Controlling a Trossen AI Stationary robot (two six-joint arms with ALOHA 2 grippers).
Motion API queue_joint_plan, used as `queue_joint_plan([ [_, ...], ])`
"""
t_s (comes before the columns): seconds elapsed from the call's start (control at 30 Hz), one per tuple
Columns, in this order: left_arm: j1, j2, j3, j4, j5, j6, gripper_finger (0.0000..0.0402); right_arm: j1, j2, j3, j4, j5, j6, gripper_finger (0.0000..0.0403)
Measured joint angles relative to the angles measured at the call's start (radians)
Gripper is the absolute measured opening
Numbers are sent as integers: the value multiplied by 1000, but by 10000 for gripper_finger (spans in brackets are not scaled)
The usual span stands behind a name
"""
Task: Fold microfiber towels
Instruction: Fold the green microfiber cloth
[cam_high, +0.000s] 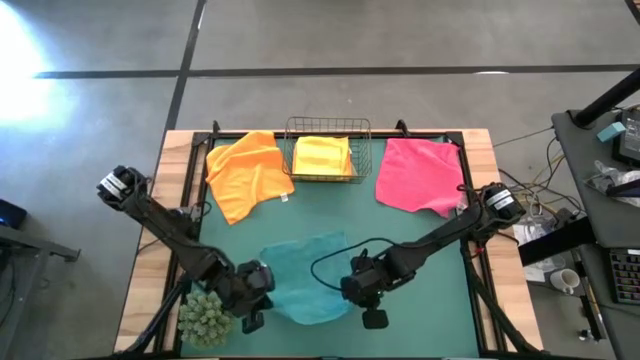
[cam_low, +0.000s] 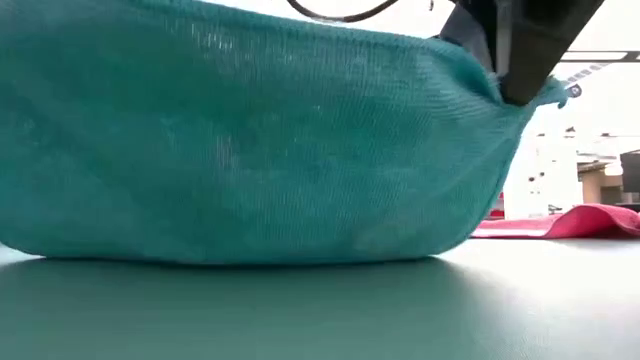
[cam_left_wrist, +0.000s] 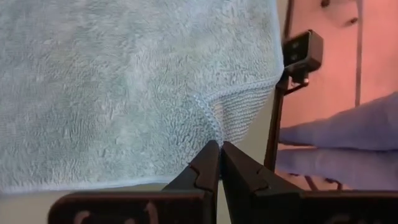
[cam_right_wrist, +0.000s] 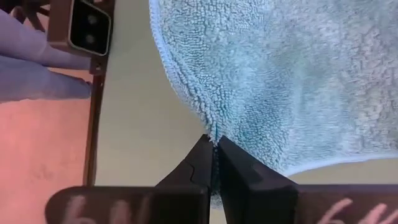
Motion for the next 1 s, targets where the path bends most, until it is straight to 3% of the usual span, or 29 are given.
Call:
queue_joint_plan([
  [0.2,-5,0,-15,-39,-43,-37,0,-48,0,-2,-1,103,0,9],
  [0.5,-2,0,-17,-310,-169,-184,0,-206,0,-2,-45,178,-25,9],
  [0.73,51,0,-31,-347,-223,-190,0,-308,4,-2,-43,184,-61,8],
  [1.0,113,29,-41,-368,-220,-190,0,-350,67,-3,-32,183,-69,8],
])
